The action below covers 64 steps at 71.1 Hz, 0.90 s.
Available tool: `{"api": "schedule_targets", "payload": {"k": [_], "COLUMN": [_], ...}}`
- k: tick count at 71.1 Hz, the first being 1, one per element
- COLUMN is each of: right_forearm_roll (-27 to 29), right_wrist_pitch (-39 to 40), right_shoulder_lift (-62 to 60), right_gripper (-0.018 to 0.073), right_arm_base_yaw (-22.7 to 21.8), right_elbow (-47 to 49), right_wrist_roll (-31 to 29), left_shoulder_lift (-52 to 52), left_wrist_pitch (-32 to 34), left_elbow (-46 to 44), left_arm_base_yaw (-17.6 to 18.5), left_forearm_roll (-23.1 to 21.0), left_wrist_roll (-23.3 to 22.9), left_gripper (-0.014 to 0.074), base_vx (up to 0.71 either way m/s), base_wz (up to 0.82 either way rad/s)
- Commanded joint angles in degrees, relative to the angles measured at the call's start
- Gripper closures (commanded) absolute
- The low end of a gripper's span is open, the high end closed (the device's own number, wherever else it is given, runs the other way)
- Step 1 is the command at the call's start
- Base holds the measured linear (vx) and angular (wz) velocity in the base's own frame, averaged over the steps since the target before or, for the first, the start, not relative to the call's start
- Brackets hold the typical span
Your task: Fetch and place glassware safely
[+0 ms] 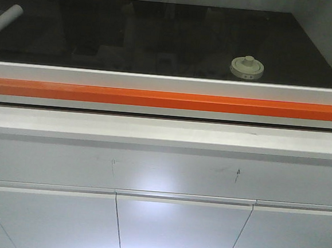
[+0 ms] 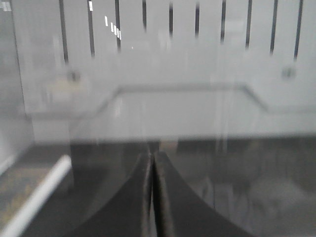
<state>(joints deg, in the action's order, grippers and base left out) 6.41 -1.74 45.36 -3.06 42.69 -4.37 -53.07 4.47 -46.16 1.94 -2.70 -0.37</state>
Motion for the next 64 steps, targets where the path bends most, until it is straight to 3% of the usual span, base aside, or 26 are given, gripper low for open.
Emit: {"api": "schedule_targets", "payload": {"k": [1,9,19,31,45,64], "right_forearm_roll": [0.99,0.99,0.19,-4.55,-11.9,-12.51], "right_wrist_pitch": [7.27,15.8,26.66,32.16,35.26,48.16], "right_shoulder_lift": [1.9,2.7,2.7,2.94,7.06,18.74], "right_gripper": [0.0563,0.056,0.056,0.056,0.056,0.056], "right_arm_base_yaw": [-0.03,-0.03,-0.03,-0.03,-0.03,-0.03], "right_elbow": [-0.42,-7.34,-17.95,-25.86,-27.57,-27.57], "right_wrist_roll": [0.18,0.31,0.46,2.24,5.37,5.5], "left_shoulder_lift": [-1.86,-2.63,-2.63,-3.26,-7.1,-13.2], "left_wrist_pitch": [0.99,4.31,13.15,25.88,33.8,39.86], "left_elbow": [-1.45,2.24,9.86,19.82,25.51,25.66], "left_arm_base_yaw": [0.06,0.06,0.11,0.11,0.11,0.11], "left_forearm_roll": [-0.4,-0.4,-0.4,0.6,3.09,3.03], "left_wrist_roll": [-0.43,-0.43,-0.43,-0.38,-0.38,-0.43], "left_gripper": [0.0603,0.0603,0.0603,0.0603,0.0603,0.0603], "base_vx": [0.0,0.0,0.0,0.0,0.0,0.0], "base_wz": [0.0,0.0,0.0,0.0,0.0,0.0]}}
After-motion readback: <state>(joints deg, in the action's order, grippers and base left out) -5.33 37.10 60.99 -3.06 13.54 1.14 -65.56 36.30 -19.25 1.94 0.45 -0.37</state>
